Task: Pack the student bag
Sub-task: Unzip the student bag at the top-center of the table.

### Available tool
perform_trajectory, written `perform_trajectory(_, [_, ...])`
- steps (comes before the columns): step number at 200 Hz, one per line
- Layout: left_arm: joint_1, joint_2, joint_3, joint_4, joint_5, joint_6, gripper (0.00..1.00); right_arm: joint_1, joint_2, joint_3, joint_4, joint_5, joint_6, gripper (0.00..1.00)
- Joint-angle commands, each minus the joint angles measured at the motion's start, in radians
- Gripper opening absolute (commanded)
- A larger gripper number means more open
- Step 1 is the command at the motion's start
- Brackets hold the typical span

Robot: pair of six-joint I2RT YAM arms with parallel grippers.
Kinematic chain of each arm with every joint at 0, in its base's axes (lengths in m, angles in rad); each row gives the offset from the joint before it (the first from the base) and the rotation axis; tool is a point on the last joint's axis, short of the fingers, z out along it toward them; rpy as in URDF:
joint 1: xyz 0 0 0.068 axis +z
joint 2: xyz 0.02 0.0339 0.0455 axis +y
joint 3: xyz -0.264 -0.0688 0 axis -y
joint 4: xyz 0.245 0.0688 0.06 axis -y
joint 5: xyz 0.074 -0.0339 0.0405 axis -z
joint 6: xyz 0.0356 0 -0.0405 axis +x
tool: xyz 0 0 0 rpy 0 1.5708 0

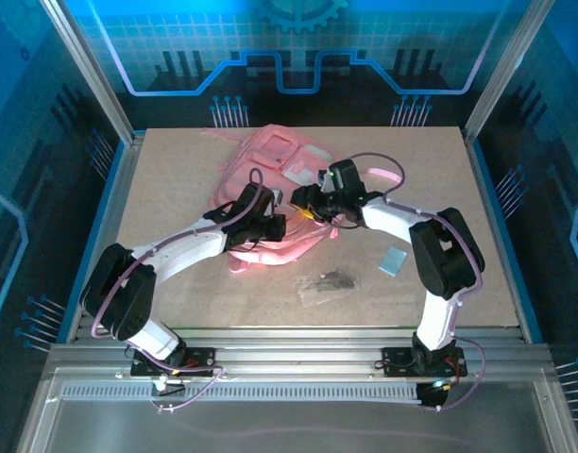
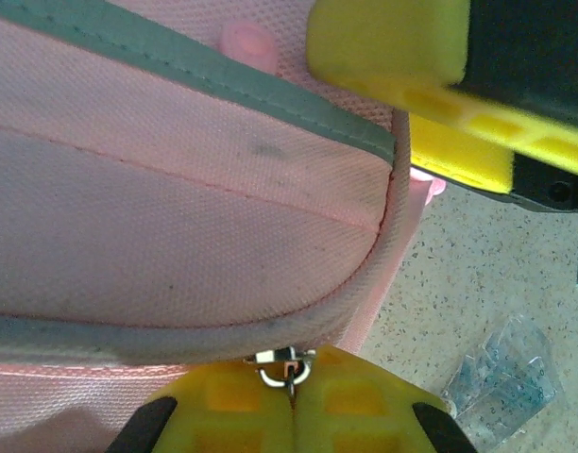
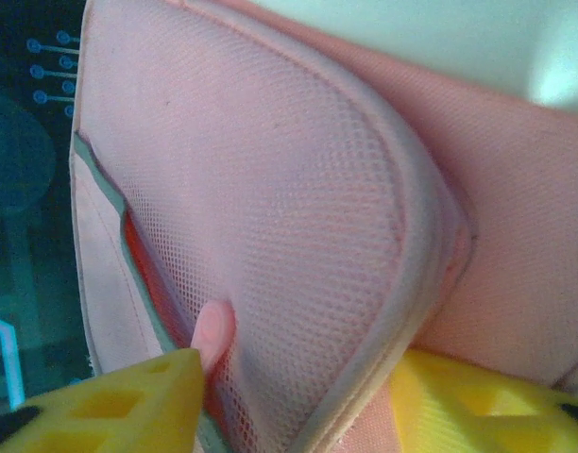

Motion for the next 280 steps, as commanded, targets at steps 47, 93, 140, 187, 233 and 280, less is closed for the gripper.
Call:
perform_trajectory(47, [-0.017,0.024,0.068,-0.205,-0.244,0.058,0.0,0.003,0.008,0.028,0.014,0.005,-0.002,0.0])
perform_trajectory(93, [0.06,-0.043,0.031,-0.3,-0.392,0.093,0.0,-0.04,-0.032,0.058,-0.082,0.028,-0.104,0.0])
perform_trajectory(140, [0.122,-0.072,0.06,-0.298,-0.201,0.133,0.0,-0.078,0.011,0.158,-0.16,0.055,-0.229,0.0])
perform_trajectory(187, [-0.02,-0.096,0.07,-0.225,0.003,0.13,0.0,-0.121,0.143,0.409,-0.254,0.112,-0.34,0.0])
perform_trajectory(233, [-0.116,0.024,0.18,-0.142,0.093,0.096,0.0,-0.13,0.234,0.607,-0.344,0.049,-0.357,0.2])
perform_trajectory(280, [-0.12,0.271,0.462,-0.17,0.111,0.107,0.0,-0.15,0.029,0.409,-0.352,0.085,-0.353,0.54])
